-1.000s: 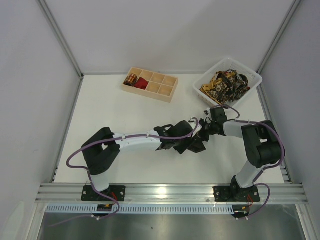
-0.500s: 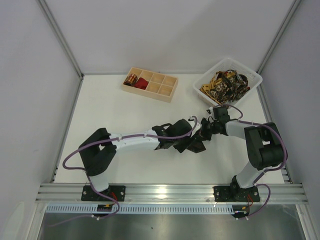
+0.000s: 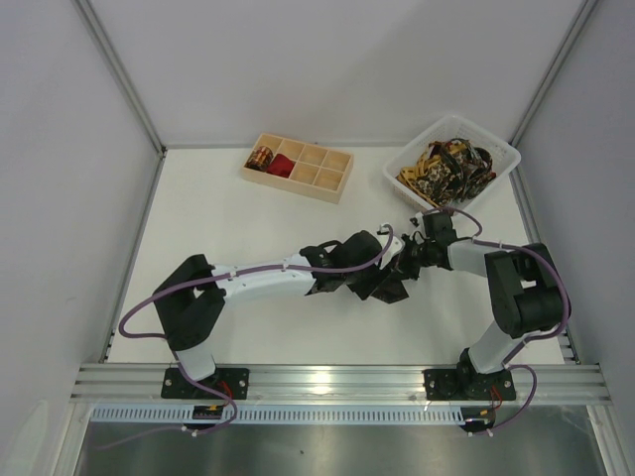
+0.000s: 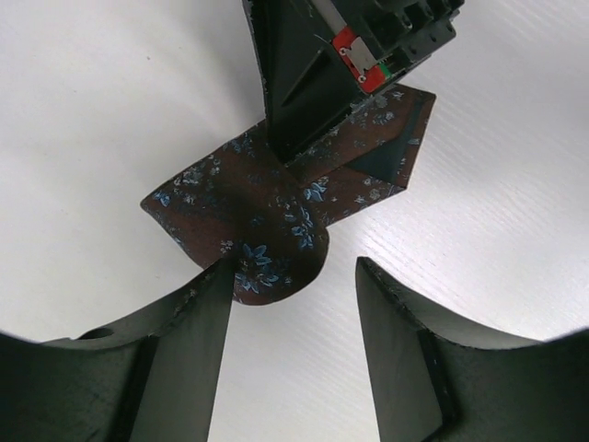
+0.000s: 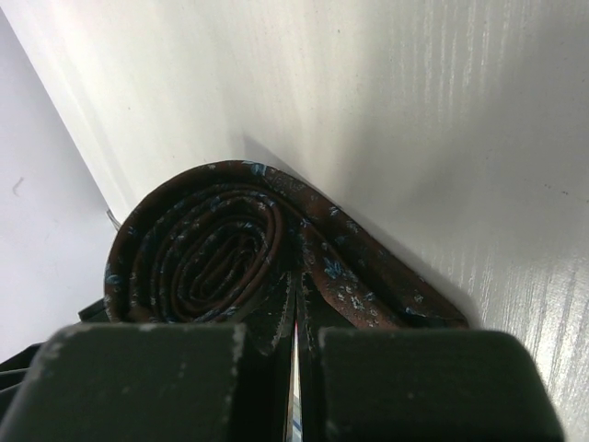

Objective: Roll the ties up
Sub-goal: Roll the tie

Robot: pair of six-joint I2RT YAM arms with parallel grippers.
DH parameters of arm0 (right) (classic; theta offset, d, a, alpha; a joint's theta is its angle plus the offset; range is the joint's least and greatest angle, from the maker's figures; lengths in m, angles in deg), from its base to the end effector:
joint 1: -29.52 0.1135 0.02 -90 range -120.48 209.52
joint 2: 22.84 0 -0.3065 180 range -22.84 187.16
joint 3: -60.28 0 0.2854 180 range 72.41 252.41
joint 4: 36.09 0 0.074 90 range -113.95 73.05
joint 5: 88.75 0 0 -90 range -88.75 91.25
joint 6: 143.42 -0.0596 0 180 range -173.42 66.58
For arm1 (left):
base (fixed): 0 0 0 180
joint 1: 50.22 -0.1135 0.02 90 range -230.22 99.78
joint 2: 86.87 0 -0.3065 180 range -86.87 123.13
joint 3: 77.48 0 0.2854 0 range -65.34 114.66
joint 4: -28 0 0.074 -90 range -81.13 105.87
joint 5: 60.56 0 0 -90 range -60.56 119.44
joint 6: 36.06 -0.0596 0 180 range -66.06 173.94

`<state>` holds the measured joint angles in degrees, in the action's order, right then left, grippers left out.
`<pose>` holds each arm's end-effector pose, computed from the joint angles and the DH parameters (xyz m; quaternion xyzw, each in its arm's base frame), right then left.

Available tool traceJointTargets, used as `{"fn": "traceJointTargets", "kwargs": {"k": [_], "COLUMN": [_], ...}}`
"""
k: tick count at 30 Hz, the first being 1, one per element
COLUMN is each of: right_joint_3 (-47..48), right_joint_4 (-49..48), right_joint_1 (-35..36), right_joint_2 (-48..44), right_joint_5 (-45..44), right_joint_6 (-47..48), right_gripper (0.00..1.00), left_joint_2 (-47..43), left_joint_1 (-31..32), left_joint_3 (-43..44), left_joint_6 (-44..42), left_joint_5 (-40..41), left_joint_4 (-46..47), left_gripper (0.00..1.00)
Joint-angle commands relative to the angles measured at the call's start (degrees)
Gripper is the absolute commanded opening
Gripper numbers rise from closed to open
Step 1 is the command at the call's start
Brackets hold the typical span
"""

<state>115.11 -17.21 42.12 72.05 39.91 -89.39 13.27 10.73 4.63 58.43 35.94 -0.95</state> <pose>0.3108 0.1076 0.1319 0.0973 0.9083 0.3946 0.0991 0.2177 -0.3781 0.2295 0.4210 0.8282 -0.1535 0.3365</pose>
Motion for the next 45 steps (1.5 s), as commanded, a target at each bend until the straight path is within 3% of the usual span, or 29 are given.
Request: {"fn": "traceJointTargets", "kwargs": {"k": [1,13,30,45], "right_joint_3": [-0.16,2.3,3.44,1.78], "right_joint_4": [0.02,4.86,1.78,-0.77], "right_joint_1": [-0.73,-6.62,-5.14,-2.14], "right_joint_2": [-3.48,-7.96,-8.06,-7.18], "right_joint_5": [0.55,4.58,12.06,10.74], "right_joint_6": [-0.25,1.86,-1.21,-2.0], "right_gripper": [0.01,0.0,0.01,0.0], "left_joint_2": [-0.38,0.58,2.34,2.96], "left_joint_1": [-0.3,-0.3,-0.3,-0.39], "left_joint_3": [1.57,-0.19,-3.88,-1.86], "left_joint_6": [0.25,2.19,4.12,3.59], "left_joint_5": [-2.46,-5.98,-8.88,-8.61], "left_joint_4": [2.4,7.06,10.75,9.7], "left_gripper": [0.61,0.6,0.6,0.6]}}
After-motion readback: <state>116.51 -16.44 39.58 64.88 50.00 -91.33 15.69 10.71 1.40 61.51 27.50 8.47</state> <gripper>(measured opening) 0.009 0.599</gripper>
